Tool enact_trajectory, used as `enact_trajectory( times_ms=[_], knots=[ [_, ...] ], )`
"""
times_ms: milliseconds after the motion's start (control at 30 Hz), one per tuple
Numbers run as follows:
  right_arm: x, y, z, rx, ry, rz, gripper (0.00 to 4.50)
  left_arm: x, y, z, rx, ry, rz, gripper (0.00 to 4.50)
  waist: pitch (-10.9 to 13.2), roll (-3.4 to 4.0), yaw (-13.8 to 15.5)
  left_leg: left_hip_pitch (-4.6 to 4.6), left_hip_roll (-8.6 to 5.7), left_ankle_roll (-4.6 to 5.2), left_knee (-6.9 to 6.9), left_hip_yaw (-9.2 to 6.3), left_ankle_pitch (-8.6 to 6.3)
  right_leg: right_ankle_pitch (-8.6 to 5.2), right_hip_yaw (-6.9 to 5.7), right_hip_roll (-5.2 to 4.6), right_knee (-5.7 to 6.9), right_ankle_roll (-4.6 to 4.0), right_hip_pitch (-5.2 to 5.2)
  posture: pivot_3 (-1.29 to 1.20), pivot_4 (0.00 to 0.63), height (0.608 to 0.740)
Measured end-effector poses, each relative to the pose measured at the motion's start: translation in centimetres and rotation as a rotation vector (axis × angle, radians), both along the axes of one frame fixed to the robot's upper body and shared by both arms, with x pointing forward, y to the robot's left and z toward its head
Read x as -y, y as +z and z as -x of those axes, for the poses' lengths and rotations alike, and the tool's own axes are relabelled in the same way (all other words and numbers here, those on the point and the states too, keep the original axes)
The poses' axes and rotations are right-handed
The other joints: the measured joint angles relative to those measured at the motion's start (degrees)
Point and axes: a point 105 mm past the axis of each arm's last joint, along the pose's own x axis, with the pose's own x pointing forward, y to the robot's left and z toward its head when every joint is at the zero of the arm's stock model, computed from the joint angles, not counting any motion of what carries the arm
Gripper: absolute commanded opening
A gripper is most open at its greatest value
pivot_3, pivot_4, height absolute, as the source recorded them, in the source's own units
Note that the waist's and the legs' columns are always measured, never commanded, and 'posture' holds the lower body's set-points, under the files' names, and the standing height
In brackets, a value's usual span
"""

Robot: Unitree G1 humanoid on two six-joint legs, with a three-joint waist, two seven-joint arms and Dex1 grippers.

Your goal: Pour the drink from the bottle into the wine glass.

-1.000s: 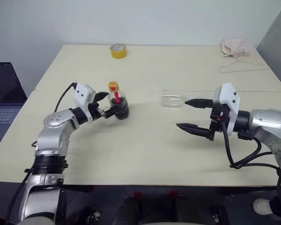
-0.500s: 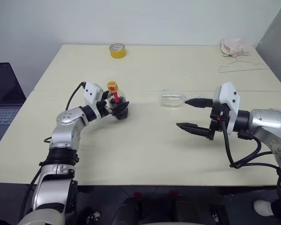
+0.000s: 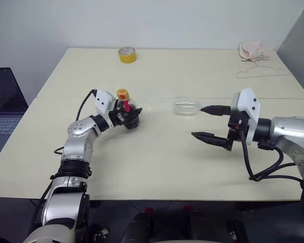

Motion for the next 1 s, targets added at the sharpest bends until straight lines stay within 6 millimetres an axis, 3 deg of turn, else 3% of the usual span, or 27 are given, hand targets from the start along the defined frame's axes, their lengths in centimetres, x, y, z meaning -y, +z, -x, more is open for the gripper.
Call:
enact_trajectory(
  times_ms=[167, 433, 567, 800, 1000],
  knots=[
    [0.1, 0.0, -0.1, -0.002, -0.004, 0.001, 4.50, 0.1, -0.1, 0.0, -0.002, -0.001, 0.003, 2.58, 0.0, 0.00, 0.0, 0.00, 0.00, 0.00, 0.00, 0.00, 0.00, 0.00, 0.00, 0.00, 0.00, 0.00, 0.00, 0.00, 0.150, 0.740],
    [0.2, 0.0, -0.2, 0.001, -0.011, -0.002, 4.50, 0.1, -0.2, 0.1, -0.006, -0.004, 0.008, 2.57, 0.0, 0.00, 0.0, 0.00, 0.00, 0.00, 0.00, 0.00, 0.00, 0.00, 0.00, 0.00, 0.00, 0.00, 0.00, 0.00, 0.150, 0.740],
    [-0.2, 1.1, -1.0, 0.038, -0.033, -0.056, 4.50, 0.6, -0.1, 0.3, -0.024, -0.025, 0.018, 2.57, 0.0, -0.01, 0.0, -0.01, 0.00, 0.00, 0.00, -0.01, 0.00, 0.00, 0.00, 0.00, 0.00, 0.00, -0.01, 0.00, 0.150, 0.740],
    [-2.8, 4.9, -3.0, 0.145, -0.091, -0.256, 4.50, 4.4, 1.4, 1.2, 0.010, -0.124, 0.022, 2.57, 0.0, -0.01, -0.2, -0.02, 0.01, -0.01, 0.01, -0.03, 0.00, 0.00, 0.02, 0.00, 0.03, 0.00, -0.04, 0.00, 0.150, 0.740],
    [-7.2, 4.8, -4.6, 0.128, -0.169, -0.310, 4.50, 9.0, 1.4, 2.4, 0.018, -0.190, 0.023, 2.57, 0.0, -0.01, -0.3, -0.06, -0.02, -0.01, 0.01, -0.02, 0.00, 0.00, 0.06, 0.00, 0.05, 0.00, -0.12, 0.00, 0.150, 0.740]
  ],
)
